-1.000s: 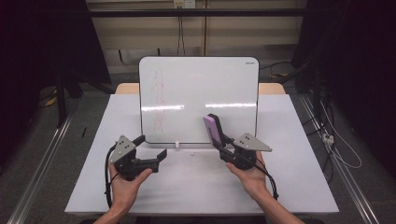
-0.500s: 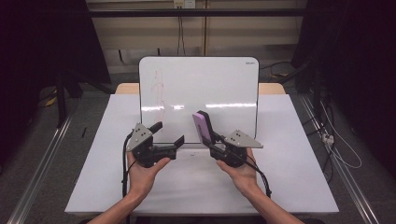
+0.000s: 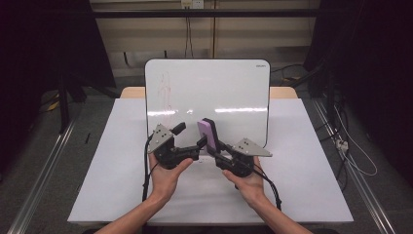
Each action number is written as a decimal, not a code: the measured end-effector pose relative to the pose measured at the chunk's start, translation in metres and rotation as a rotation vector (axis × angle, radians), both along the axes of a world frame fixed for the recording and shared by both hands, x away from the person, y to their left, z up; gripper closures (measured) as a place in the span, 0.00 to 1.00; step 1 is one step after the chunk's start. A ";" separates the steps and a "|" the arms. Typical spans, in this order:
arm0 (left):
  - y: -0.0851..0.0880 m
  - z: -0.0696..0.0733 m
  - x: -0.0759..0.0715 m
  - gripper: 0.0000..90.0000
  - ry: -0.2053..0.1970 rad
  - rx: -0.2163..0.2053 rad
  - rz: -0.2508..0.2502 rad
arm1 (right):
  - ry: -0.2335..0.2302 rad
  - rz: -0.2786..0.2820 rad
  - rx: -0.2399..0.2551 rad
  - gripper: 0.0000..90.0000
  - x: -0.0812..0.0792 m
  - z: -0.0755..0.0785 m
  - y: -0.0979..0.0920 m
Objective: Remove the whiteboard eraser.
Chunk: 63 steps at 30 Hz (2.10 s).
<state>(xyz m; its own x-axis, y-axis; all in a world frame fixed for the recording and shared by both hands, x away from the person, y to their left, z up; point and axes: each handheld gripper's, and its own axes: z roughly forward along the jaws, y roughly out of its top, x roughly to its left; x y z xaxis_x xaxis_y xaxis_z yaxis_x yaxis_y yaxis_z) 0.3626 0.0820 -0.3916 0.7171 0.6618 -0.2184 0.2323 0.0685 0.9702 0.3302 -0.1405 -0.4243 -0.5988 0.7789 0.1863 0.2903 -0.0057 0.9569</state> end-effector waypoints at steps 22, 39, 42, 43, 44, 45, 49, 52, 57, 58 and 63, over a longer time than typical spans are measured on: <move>-0.008 -0.026 0.001 0.41 0.064 -0.112 -0.028 | 0.037 0.023 0.065 0.71 -0.001 -0.006 0.007; -0.005 -0.020 0.002 0.46 0.094 -0.137 -0.052 | 0.022 0.042 0.026 0.56 -0.002 -0.008 0.007; -0.001 -0.016 0.003 0.46 0.079 -0.126 -0.041 | 0.042 0.047 0.002 0.44 -0.002 -0.009 0.007; 0.000 -0.015 0.004 0.46 0.074 -0.128 -0.032 | 0.047 0.047 0.003 0.40 -0.002 -0.009 0.006; 0.001 -0.015 0.004 0.46 0.070 -0.120 -0.024 | 0.046 0.044 0.000 0.37 -0.002 -0.008 0.006; 0.003 -0.014 0.005 0.46 0.064 -0.115 -0.019 | 0.043 0.040 -0.003 0.35 -0.002 -0.007 0.004; 0.011 -0.012 0.008 0.46 0.075 -0.101 -0.012 | 0.048 0.024 -0.013 0.27 -0.004 -0.007 -0.004; 0.016 -0.009 0.008 0.46 0.076 -0.089 -0.005 | 0.068 0.011 -0.033 0.21 -0.007 -0.010 -0.014; 0.030 -0.005 0.011 0.46 0.081 -0.068 0.018 | 0.103 -0.037 -0.076 0.14 -0.009 -0.011 -0.034; 0.032 -0.004 0.012 0.46 0.071 -0.049 0.021 | 0.093 -0.045 -0.086 0.14 -0.010 -0.011 -0.038; 0.040 0.004 0.010 0.46 0.051 0.039 0.040 | 0.079 -0.089 -0.120 0.10 -0.016 -0.012 -0.056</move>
